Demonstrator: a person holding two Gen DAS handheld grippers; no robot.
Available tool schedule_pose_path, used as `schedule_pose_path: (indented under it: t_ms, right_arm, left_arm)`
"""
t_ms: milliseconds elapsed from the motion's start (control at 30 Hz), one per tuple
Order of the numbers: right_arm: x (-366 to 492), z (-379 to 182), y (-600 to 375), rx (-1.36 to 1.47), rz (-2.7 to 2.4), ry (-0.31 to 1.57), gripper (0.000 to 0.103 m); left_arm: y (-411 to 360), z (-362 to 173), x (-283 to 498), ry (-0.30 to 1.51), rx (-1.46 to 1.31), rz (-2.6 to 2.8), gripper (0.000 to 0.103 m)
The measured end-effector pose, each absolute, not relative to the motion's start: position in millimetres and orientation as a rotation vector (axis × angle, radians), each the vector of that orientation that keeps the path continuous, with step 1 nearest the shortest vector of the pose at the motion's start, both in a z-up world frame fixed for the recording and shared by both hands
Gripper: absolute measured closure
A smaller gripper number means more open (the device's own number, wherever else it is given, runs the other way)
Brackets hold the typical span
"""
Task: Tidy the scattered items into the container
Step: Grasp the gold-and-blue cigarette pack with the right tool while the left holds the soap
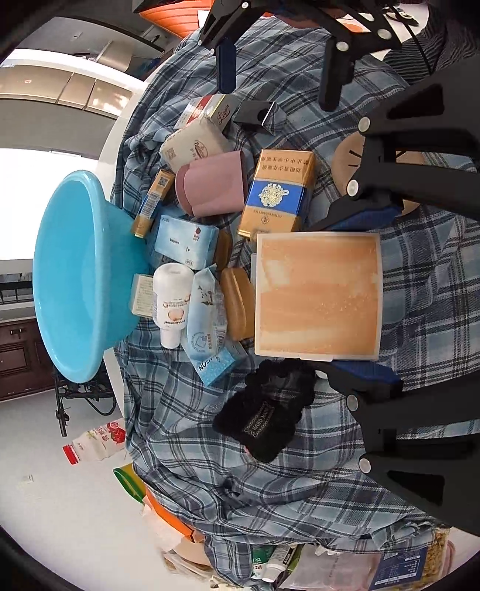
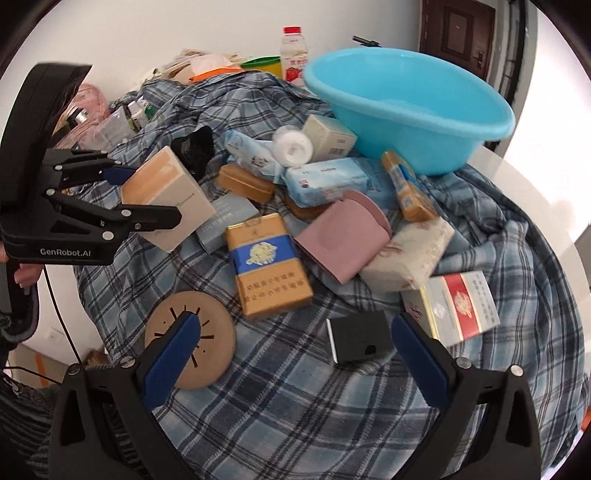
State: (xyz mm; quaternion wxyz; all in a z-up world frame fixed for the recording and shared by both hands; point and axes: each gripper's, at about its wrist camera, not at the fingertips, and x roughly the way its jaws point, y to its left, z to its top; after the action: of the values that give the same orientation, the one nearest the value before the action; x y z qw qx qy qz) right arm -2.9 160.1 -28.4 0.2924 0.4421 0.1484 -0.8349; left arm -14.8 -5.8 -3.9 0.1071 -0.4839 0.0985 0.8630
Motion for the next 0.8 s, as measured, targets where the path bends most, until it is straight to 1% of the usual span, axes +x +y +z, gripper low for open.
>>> schedule_pose_path:
  t_ms: [100, 167, 233, 267, 300, 333, 400, 533, 800]
  right_arm:
    - [-2.3, -32.9, 138.1, 1.14, -2.205, 0.493, 0.0]
    - [-4.9, -37.3, 127.8, 1.118, -2.177, 0.538, 0.003]
    - [-11.4, -43.2, 121.7, 1.132, -2.134, 0.555, 0.01]
    - [-16.3, -46.4, 120.6, 1.151, -2.109, 0.544, 0.011]
    - [-21.3, -48.7, 120.7, 1.165, -2.09, 0.523, 0.013]
    - [-26.3, -50.1, 121.9, 1.174, -2.076, 0.497, 0.018]
    - [-36.6, -53.1, 126.7, 1.197, -2.057, 0.44, 0.024]
    - [-45.1, -54.8, 135.7, 1.197, -2.018, 0.376, 0.025]
    - [-41.9, -57.7, 128.7, 1.175, -1.981, 0.417, 0.026]
  left_arm:
    - [-15.1, -2.0, -13.2, 0.273, -1.426, 2.552, 0.042]
    - [-20.5, -1.1, -11.5, 0.265, -1.427, 2.559, 0.042]
    - [-24.7, -0.1, -10.3, 0.244, -1.435, 2.56, 0.042]
    - [-26.1, 0.8, -9.8, 0.225, -1.438, 2.56, 0.042]
    - [-26.9, 2.7, -8.9, 0.2, -1.432, 2.557, 0.042]
    - [-26.8, 4.7, -7.6, 0.186, -1.42, 2.554, 0.042]
    - [-24.3, 7.3, -5.4, 0.199, -1.404, 2.557, 0.042]
    - [-23.2, 7.4, -5.2, 0.222, -1.405, 2.568, 0.042]
    - [-22.9, 0.5, -6.9, 0.212, -1.437, 2.544, 0.042]
